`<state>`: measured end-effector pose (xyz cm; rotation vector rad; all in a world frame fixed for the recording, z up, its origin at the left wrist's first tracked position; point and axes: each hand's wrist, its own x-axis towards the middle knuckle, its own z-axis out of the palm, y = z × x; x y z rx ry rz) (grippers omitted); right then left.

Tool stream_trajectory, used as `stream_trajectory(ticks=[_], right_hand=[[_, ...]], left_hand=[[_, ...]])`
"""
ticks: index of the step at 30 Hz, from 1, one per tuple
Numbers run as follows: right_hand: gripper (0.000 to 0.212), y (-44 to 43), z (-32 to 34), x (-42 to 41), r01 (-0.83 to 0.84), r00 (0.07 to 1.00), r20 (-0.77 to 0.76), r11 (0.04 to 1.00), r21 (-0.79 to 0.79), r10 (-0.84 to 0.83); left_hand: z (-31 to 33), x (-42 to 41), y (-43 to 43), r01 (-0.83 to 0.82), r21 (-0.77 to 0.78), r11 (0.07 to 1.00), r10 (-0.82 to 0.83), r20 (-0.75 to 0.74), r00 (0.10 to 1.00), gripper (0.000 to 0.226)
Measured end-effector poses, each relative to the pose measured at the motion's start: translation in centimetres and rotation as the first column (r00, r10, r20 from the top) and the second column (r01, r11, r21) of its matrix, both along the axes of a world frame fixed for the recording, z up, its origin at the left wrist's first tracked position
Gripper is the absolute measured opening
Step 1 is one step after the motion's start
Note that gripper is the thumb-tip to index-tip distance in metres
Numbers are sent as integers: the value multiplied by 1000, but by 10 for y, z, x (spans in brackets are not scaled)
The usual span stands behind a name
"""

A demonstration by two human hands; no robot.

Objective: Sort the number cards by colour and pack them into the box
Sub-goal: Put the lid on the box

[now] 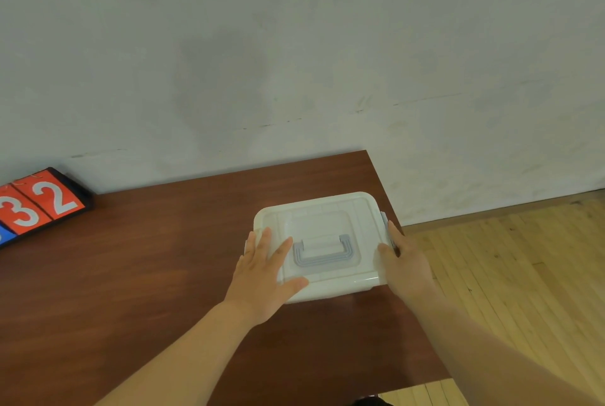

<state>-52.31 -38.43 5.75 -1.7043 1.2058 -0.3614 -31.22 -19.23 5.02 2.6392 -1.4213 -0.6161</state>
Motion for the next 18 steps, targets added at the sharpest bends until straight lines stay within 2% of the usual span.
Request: stream_trajectory(ticks=[4,7,10,12,13,15,18], right_hand=[[46,0,-1,-1,0,1000,-8,999,-35,-1],[46,1,-1,-1,-32,999,-47,996,-88,28],[50,-2,-3,3,-151,967,-234,967,-206,101],[58,-4,-3,7,-265,910,-398,903,-339,117],[63,-3,-1,11,-315,890,-439,863,-395,124],[73,1,4,21,-442,844,-507,766,-467,177],[80,9,0,33,-630,715,-643,651,-423,274]], left_hand=[[-1,0,0,-3,-18,1000,3,-5,1000,86],[0,1,0,-9,-19,1000,9,-21,1000,87],[4,-2,-1,-92,-86,992,83,-105,991,93],[3,-5,0,-266,-202,943,229,-186,955,101],[1,-5,3,-379,-241,894,324,-238,916,103],[-6,-4,9,-593,-224,774,483,-397,780,105],[-12,-5,14,-769,-150,622,496,-683,535,105]])
